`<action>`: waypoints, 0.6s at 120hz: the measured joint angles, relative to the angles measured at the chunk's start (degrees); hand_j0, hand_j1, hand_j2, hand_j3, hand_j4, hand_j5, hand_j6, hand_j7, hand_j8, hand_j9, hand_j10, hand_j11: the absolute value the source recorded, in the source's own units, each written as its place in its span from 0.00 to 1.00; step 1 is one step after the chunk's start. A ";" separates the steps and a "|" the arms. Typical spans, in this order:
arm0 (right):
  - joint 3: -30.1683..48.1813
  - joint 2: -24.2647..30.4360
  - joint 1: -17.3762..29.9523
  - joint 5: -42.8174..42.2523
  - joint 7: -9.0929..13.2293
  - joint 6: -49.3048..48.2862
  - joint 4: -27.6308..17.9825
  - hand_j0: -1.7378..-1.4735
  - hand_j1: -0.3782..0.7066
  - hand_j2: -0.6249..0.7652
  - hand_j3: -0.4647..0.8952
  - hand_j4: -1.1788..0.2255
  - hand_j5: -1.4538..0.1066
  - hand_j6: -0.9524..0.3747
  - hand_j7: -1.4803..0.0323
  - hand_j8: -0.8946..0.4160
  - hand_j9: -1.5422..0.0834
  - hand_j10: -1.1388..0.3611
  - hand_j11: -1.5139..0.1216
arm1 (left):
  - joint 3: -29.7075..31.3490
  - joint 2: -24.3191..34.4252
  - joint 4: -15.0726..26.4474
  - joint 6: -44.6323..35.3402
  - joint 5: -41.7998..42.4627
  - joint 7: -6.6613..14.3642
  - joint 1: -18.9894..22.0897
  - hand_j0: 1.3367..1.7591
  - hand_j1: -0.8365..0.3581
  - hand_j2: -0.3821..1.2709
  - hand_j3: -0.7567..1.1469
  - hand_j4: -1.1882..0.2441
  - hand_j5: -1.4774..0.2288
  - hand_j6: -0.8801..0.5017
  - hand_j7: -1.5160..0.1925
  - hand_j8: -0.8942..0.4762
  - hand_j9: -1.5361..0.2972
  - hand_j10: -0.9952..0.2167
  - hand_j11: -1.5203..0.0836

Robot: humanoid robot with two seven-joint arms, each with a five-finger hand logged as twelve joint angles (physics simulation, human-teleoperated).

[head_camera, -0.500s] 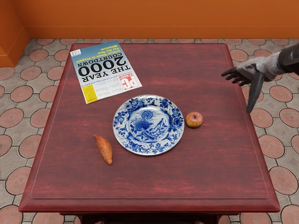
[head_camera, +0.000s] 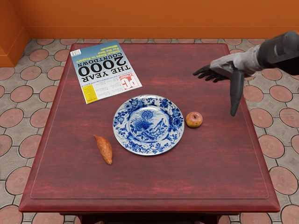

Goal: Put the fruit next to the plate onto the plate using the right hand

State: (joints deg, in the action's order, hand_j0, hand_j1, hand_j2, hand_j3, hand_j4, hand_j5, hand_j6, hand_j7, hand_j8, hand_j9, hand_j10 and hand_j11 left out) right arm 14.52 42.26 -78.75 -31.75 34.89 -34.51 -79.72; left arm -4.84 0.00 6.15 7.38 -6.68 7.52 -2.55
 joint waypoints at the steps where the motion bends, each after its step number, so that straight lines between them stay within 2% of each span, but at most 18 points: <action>1: 0.03 0.13 0.01 -0.30 0.01 0.38 -0.88 0.30 0.03 0.45 0.34 0.84 0.93 0.71 0.98 0.68 0.95 0.76 0.93 | 0.00 0.00 0.00 0.00 0.00 0.00 0.00 0.76 0.98 0.23 0.40 0.82 0.86 0.63 0.88 0.65 0.83 0.81 0.94; 10: 0.22 0.97 0.59 -2.88 0.06 3.91 -6.76 0.30 0.03 0.45 0.34 0.84 0.93 0.71 0.98 0.68 0.95 0.76 0.93 | 0.00 0.00 0.00 0.00 0.00 0.01 0.00 0.76 0.98 0.23 0.40 0.82 0.86 0.63 0.88 0.65 0.83 0.81 0.94; 23: 0.29 1.98 1.83 -5.43 0.09 9.35 -10.27 0.30 0.03 0.45 0.34 0.84 0.93 0.71 0.98 0.68 0.95 0.76 0.93 | 0.00 0.00 0.00 0.00 0.00 0.02 0.00 0.76 0.98 0.23 0.40 0.82 0.86 0.63 0.88 0.65 0.83 0.81 0.94; 43: 0.25 0.62 6.90 -11.28 0.10 21.31 -11.83 0.30 0.03 0.45 0.34 0.84 0.93 0.71 0.98 0.68 0.95 0.76 0.93 | 0.00 0.00 0.00 0.00 0.00 0.00 0.00 0.76 0.98 0.23 0.40 0.82 0.86 0.63 0.88 0.65 0.83 0.81 0.94; 72: 0.16 -4.00 12.39 -18.51 0.11 28.73 -12.30 0.30 0.03 0.45 0.34 0.84 0.93 0.71 0.98 0.68 0.95 0.76 0.93 | 0.00 0.00 0.00 0.00 0.00 0.01 0.00 0.76 0.98 0.23 0.40 0.82 0.86 0.63 0.88 0.65 0.83 0.81 0.94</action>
State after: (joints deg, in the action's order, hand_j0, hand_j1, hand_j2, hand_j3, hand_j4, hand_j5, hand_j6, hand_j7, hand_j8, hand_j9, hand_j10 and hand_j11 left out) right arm 14.68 38.25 -66.36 -50.25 35.00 -5.79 -92.02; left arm -4.84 0.00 6.15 7.38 -6.68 7.53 -2.55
